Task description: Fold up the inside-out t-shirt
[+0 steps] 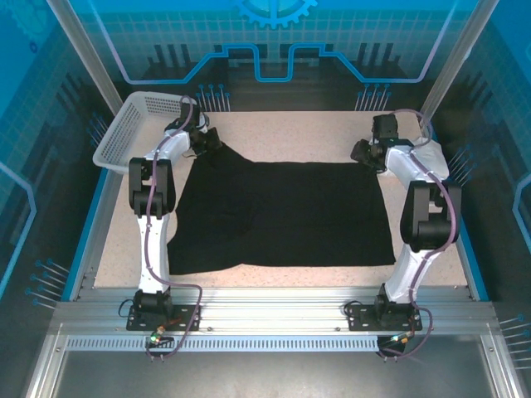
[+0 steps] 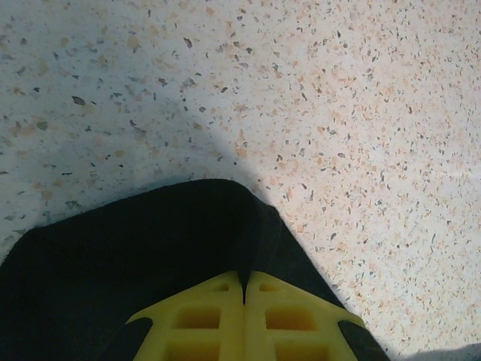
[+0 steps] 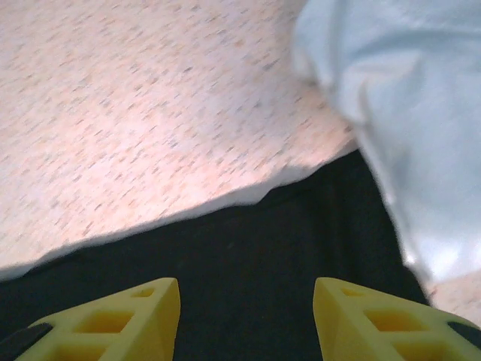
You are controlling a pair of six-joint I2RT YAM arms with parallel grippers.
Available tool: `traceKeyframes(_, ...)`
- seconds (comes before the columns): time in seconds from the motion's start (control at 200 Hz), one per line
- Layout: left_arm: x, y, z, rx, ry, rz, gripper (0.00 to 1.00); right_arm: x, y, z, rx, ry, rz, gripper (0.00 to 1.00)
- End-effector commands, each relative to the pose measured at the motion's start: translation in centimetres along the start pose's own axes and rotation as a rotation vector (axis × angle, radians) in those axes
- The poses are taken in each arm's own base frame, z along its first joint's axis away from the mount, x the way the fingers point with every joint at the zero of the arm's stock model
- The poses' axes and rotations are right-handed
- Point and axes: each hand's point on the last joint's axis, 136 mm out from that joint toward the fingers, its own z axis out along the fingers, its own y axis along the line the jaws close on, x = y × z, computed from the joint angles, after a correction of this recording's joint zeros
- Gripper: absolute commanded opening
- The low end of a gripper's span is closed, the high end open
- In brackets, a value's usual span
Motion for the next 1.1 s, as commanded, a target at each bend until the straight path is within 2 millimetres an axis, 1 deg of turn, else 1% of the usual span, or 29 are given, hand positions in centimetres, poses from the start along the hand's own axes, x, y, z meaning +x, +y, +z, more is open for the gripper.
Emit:
traceKeyframes(0.0,-1.2,-2.0,-1.9,0.029,-0.03,0.036,0.0,1.4,-3.6,2.4,0.145,0.123,-0.024,0.5)
traceKeyframes(0.1,-1.3,-2.1,-1.9,0.03,-0.034,0.037,0.0,0.9,-4.0,4.0,0.181,0.174,-0.066,0.49)
traceKeyframes(0.245,-1.4,-2.2,-2.1,0.034,-0.041,0.037,0.0,0.7,-4.2,5.8,0.201,0.226,-0.102,0.48)
traceKeyframes(0.41,-1.4,-2.2,-2.2,0.035,-0.044,0.035,0.0,0.9,-5.0,7.2,0.242,0.276,-0.122,0.48)
traceKeyframes(0.44,-1.4,-2.2,-2.2,0.034,-0.044,0.034,0.0,0.6,-5.0,7.0,0.242,0.274,-0.126,0.48)
traceKeyframes(0.45,-1.4,-2.2,-2.2,0.034,-0.045,0.035,0.0,1.2,-5.2,7.6,0.248,0.293,-0.128,0.49)
traceKeyframes(0.465,-1.4,-2.2,-2.1,0.035,-0.045,0.035,0.0,1.4,-5.3,7.9,0.249,0.302,-0.131,0.49)
traceKeyframes(0.595,-1.3,-2.1,-2.1,0.032,-0.045,0.034,0.0,2.1,-4.9,9.0,0.221,0.339,-0.134,0.48)
traceKeyframes(0.735,-1.3,-2.1,-2.0,0.033,-0.044,0.033,0.0,2.6,-4.0,9.7,0.179,0.364,-0.135,0.41)
traceKeyframes(0.875,-1.3,-2.1,-2.0,0.035,-0.044,0.034,0.0,3.0,-3.2,10.4,0.171,0.381,-0.161,0.28)
traceKeyframes(0.945,-1.3,-2.1,-2.0,0.035,-0.044,0.036,0.0,2.6,-3.0,10.4,0.171,0.368,-0.166,0.21)
traceKeyframes(0.99,-1.4,-2.2,-2.1,0.037,-0.045,0.037,0.0,2.4,-3.0,10.3,0.173,0.362,-0.17,0.18)
traceKeyframes(1.096,-1.5,-2.4,-2.2,0.041,-0.046,0.036,0.0,1.1,-2.7,9.7,0.175,0.319,-0.19,0.11)
